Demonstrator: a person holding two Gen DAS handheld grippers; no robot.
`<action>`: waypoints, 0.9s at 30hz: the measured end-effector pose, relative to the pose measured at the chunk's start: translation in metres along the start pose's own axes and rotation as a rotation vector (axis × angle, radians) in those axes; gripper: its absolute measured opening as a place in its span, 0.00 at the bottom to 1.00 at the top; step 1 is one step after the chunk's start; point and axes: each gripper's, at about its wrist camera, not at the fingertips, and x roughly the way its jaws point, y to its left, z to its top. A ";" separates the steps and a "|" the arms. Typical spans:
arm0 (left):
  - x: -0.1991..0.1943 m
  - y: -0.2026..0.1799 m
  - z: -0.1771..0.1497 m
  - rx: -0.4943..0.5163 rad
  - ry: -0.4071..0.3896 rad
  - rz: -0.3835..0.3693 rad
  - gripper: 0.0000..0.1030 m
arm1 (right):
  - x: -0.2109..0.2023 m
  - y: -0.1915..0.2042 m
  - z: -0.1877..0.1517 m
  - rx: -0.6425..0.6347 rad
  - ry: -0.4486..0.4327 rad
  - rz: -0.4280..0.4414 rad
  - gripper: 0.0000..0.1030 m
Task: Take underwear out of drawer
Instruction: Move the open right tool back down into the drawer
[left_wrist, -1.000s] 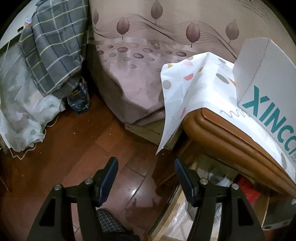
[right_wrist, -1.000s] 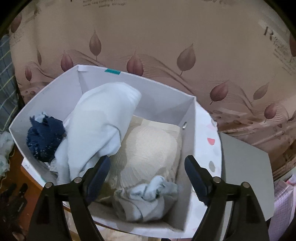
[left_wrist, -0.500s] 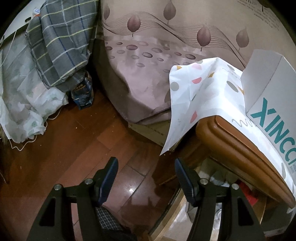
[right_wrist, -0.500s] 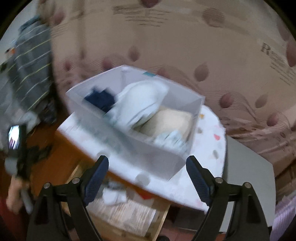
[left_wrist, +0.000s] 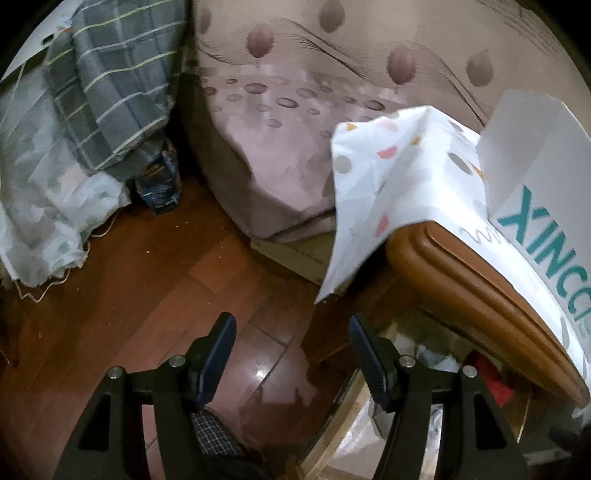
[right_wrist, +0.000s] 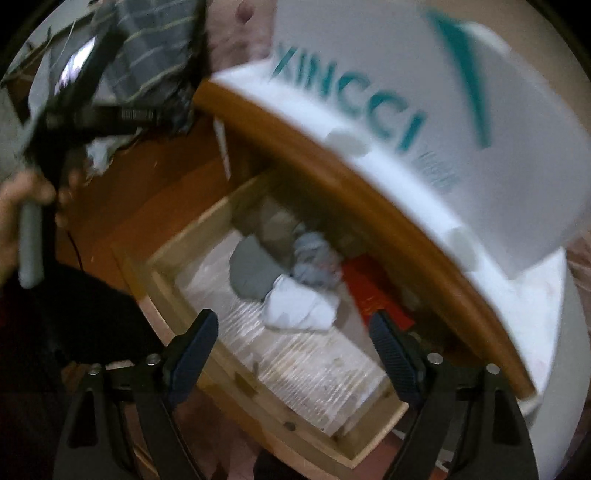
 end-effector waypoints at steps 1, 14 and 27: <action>0.000 -0.005 -0.001 0.030 0.004 -0.007 0.63 | 0.008 0.000 0.000 -0.008 0.012 0.004 0.76; -0.001 0.002 -0.003 0.011 0.008 0.015 0.63 | 0.088 0.010 -0.010 -0.271 0.104 0.036 0.76; 0.012 -0.010 -0.006 0.068 0.065 0.010 0.63 | 0.159 0.022 -0.008 -0.528 0.211 0.073 0.78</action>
